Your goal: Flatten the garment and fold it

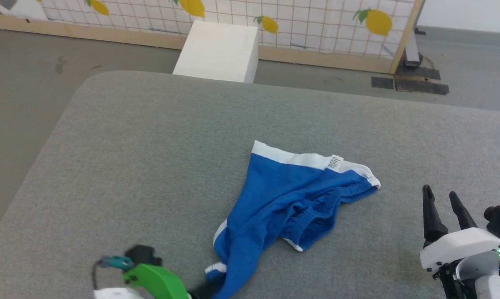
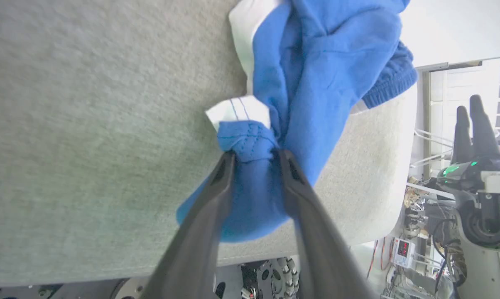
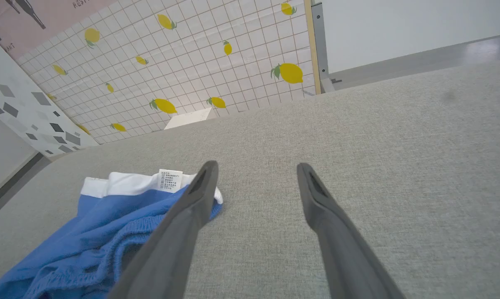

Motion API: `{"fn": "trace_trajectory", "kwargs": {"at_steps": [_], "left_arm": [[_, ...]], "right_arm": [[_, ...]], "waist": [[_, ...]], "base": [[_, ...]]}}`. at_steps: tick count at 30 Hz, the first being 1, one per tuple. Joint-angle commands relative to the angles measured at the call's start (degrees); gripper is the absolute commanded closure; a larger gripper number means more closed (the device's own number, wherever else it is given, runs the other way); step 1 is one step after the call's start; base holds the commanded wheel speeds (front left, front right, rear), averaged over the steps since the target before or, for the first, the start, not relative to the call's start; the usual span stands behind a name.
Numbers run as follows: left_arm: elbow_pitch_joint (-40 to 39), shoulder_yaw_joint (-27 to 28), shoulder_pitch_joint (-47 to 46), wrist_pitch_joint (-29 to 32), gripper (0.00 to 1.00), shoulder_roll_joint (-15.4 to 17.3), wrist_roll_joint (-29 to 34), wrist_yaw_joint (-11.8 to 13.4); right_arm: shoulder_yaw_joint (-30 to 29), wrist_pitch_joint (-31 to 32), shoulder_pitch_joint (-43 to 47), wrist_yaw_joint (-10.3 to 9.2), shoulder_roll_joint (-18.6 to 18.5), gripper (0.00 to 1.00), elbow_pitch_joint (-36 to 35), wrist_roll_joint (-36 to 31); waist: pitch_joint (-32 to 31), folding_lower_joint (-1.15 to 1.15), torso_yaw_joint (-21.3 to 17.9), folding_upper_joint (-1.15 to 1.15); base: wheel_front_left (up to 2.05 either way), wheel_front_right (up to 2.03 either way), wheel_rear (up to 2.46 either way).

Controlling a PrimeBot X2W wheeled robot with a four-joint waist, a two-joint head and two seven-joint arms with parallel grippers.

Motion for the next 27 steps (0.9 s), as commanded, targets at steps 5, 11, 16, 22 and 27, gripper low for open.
{"fn": "trace_trajectory", "kwargs": {"at_steps": [5, 11, 16, 22, 27], "left_arm": [[-4.1, 5.7, -3.7, -9.1, 0.00, 0.5, 1.7, -1.4], [-4.3, 8.6, -9.2, -32.4, 0.00, 4.1, 17.7, -6.2], [0.5, 6.3, -11.1, -47.9, 0.00, 4.2, 27.4, -7.8], [2.7, 5.5, -13.4, -52.0, 0.00, 2.1, 31.8, -8.1], [2.7, 6.3, -14.8, -52.3, 0.00, 0.8, 33.2, -9.0]], "right_arm": [[1.0, 2.3, -0.6, -0.08, 0.0, 0.00, 0.4, -0.8], [2.6, 12.4, -4.3, -0.08, 0.0, 0.00, 1.0, -4.8], [4.5, 25.8, -10.3, -0.08, 0.0, 0.00, 2.3, -10.7], [7.5, 35.3, -17.2, -0.08, 0.0, 0.00, 5.1, -16.3], [9.7, 37.9, -21.3, -0.08, 0.0, 0.00, 8.5, -19.1]], "waist": [[-0.8, 0.00, 0.0, 0.00], [0.1, 0.00, -1.4, 0.00], [2.1, 0.00, -2.0, 0.00], [6.0, 0.00, -0.8, 0.00], [9.0, 0.00, 0.1, 0.00]], "base": [[0.00, 0.00, 0.00], [0.00, 0.00, 0.00], [0.00, 0.00, 0.00], [0.00, 0.00, 0.00], [0.00, 0.00, 0.00]]}}
